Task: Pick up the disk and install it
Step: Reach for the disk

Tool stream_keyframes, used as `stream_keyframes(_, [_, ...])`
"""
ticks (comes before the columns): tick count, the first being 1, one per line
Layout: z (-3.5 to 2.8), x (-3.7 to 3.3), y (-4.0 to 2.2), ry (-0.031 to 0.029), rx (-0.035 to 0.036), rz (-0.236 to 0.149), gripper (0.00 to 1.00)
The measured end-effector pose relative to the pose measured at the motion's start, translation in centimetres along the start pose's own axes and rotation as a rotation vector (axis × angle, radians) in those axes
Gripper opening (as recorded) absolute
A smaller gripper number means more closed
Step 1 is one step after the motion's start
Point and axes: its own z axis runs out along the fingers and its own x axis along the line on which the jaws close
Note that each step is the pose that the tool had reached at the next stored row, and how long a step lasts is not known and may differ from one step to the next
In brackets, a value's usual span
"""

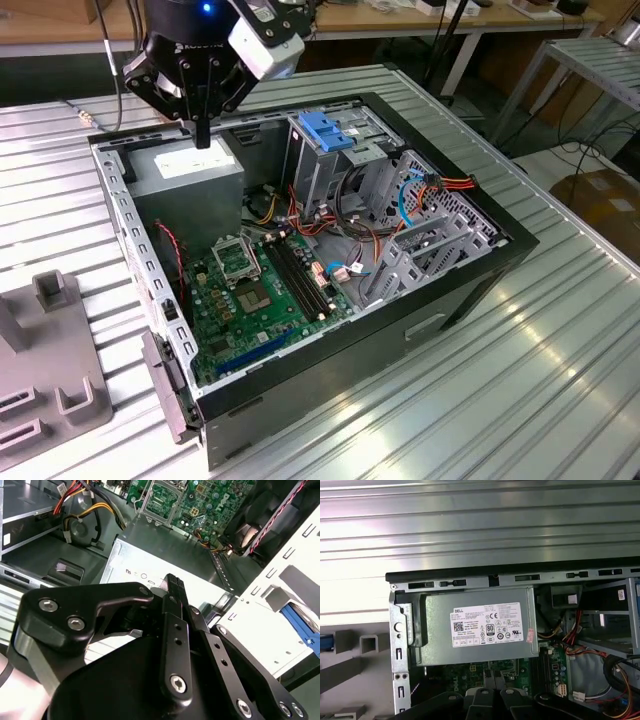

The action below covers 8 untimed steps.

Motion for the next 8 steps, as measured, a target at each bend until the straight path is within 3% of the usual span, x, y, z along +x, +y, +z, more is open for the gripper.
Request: stream_keyframes(8, [-0.02, 0.55, -0.04, 0.0000, 0.0000, 0.000, 0.10])
